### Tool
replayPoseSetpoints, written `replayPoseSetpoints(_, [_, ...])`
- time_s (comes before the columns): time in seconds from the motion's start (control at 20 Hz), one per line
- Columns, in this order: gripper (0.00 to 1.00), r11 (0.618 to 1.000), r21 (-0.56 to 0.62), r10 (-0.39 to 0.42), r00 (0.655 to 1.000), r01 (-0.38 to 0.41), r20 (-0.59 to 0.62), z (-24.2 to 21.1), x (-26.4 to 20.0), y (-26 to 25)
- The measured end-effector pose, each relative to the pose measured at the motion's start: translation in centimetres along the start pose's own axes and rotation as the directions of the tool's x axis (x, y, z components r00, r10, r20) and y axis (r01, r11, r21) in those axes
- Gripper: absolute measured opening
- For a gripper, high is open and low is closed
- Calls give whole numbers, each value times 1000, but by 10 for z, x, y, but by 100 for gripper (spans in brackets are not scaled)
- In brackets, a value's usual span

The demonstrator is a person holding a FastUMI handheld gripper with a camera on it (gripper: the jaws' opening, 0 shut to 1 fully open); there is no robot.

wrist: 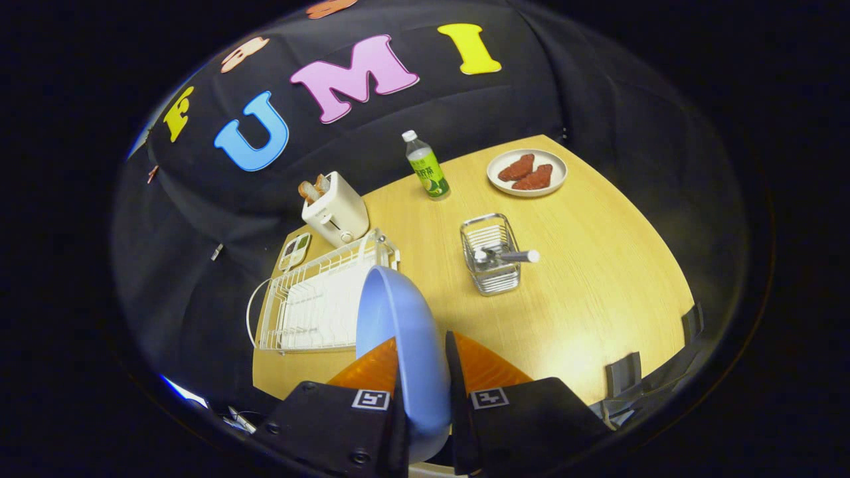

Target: Take the plate from the dish rack, then take the spoon from the basket and place it into the plate.

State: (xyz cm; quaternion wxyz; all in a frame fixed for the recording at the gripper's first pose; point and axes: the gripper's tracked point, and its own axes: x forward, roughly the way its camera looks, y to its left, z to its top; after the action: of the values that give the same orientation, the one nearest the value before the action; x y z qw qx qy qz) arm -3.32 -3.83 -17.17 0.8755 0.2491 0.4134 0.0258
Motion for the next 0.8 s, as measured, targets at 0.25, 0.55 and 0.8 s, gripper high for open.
replayPoseSetpoints(0.25, [29, 999, 31, 30, 997, -28, -77, -18, 27, -45])
replayPoseSetpoints(0.55, [30, 988, 27, 156, 972, -153, -174, -33, 68, -58])
replayPoseSetpoints(0.8, [30, 978, -18, 201, 956, -210, -216, -42, 93, -72])
